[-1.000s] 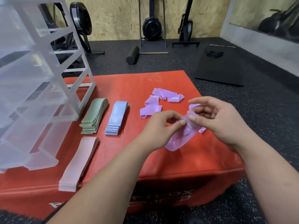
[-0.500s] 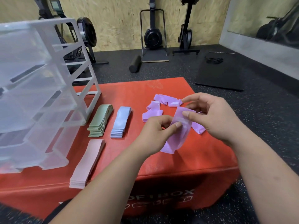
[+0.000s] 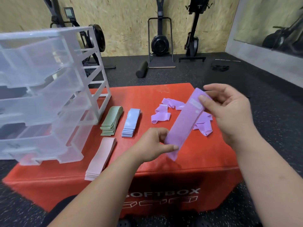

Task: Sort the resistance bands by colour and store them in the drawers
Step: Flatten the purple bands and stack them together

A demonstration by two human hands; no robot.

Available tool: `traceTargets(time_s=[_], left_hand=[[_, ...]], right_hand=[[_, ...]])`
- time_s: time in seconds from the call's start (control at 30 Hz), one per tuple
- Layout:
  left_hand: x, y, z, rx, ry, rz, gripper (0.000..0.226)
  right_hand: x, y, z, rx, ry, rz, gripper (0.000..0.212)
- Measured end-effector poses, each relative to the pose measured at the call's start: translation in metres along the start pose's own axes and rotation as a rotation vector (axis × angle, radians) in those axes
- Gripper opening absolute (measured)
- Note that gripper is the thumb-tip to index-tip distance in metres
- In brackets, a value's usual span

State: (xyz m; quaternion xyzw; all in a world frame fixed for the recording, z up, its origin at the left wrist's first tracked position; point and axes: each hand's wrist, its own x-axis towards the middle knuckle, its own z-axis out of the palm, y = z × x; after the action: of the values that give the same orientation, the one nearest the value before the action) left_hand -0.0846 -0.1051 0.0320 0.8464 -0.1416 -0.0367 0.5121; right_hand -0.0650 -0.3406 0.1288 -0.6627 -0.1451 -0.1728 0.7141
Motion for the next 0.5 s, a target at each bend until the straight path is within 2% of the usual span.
traceTargets(time_s=[0.17, 0.33, 0.5], left_hand=[[-0.014, -0.018, -0.017, -0.005, -0.028, -0.125, 0.020], [-0.026, -0.042, -0.036, -0.028, -0.001, -0.260, 0.023], [-0.029, -0.061, -0.044, -0.058, 0.089, -0.359, 0.029]], right_hand=[[0.001, 0.038, -0.035, -0.052, 0.168, 0.214, 0.027], [-0.011, 0.088, -0.054, -0.140, 0.147, 0.550, 0.032], [-0.026, 0.122, -0.068, -0.259, 0.181, 0.678, 0.028]])
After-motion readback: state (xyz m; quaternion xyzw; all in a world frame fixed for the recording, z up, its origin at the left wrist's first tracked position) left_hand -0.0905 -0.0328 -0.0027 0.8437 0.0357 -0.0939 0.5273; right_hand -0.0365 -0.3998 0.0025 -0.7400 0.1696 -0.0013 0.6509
